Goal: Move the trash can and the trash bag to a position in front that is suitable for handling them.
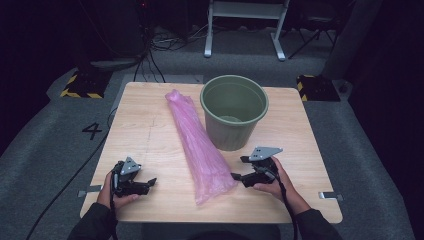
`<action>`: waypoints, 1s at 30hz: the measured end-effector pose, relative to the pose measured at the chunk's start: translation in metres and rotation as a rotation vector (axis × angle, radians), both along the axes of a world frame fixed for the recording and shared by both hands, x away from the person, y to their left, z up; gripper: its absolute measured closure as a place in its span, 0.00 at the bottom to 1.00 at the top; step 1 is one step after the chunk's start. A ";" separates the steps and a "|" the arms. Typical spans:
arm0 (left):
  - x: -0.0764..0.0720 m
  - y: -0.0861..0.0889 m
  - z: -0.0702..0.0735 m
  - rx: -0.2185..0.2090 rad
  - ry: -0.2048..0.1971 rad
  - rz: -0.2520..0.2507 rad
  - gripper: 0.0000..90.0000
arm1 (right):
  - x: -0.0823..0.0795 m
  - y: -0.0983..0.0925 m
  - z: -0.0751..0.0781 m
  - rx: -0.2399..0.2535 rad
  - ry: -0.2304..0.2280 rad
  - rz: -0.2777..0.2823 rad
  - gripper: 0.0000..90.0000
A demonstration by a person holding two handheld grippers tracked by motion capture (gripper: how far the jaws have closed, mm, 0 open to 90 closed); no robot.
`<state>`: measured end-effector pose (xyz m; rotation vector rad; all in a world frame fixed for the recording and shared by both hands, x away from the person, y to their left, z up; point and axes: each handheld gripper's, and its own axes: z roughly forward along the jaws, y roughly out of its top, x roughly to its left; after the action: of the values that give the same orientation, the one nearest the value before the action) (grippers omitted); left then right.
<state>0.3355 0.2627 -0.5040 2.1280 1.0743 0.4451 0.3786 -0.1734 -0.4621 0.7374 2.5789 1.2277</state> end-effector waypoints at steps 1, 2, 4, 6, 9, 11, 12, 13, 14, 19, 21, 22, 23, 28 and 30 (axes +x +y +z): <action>0.000 0.000 0.000 0.000 -0.001 -0.001 0.22 | -0.001 0.003 -0.001 -0.014 -0.002 0.002 0.29; 0.000 0.000 0.000 0.000 -0.001 -0.001 0.22 | -0.003 0.007 -0.002 -0.022 0.004 0.015 0.30; 0.000 0.000 0.000 0.002 0.000 -0.001 0.22 | -0.004 0.013 -0.006 -0.035 0.010 0.021 0.32; 0.000 0.000 0.000 0.001 -0.001 -0.001 0.22 | -0.005 0.018 -0.011 -0.064 0.002 0.019 0.39; 0.001 0.000 0.000 0.002 -0.004 -0.001 0.22 | -0.004 0.021 -0.017 -0.094 -0.003 0.037 0.57; 0.001 0.000 0.000 0.002 -0.004 -0.001 0.22 | -0.003 0.022 -0.021 -0.095 0.005 0.049 0.66; 0.001 0.000 0.000 0.004 -0.006 -0.003 0.22 | -0.002 0.022 -0.022 -0.103 0.004 0.053 0.71; 0.001 0.000 0.000 0.005 -0.006 -0.004 0.22 | -0.002 0.022 -0.023 -0.100 0.005 0.063 0.74; 0.001 0.000 0.000 0.005 -0.006 -0.004 0.22 | -0.001 0.021 -0.025 -0.098 0.004 0.069 0.80; 0.001 -0.001 0.000 0.004 -0.003 -0.003 0.22 | -0.001 0.017 -0.027 -0.105 -0.002 0.082 0.93; 0.001 -0.001 0.000 0.004 -0.002 -0.003 0.21 | -0.001 0.012 -0.027 -0.108 -0.008 0.086 0.95; 0.001 -0.001 0.000 0.003 -0.001 -0.001 0.21 | -0.001 0.008 -0.027 -0.109 -0.007 0.083 0.96; 0.002 -0.001 0.000 0.003 0.001 0.001 0.21 | 0.000 0.005 -0.026 -0.105 -0.004 0.080 0.96; 0.007 -0.005 0.000 0.009 0.005 0.012 0.17 | 0.001 -0.022 -0.026 -0.103 -0.005 0.049 0.94; 0.010 -0.009 0.000 0.010 0.007 0.024 0.17 | 0.001 -0.034 -0.027 -0.106 -0.006 0.025 0.94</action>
<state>0.3457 0.2532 -0.5038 2.1290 1.1043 0.4556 0.3795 -0.2073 -0.4886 0.6807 2.6324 1.0887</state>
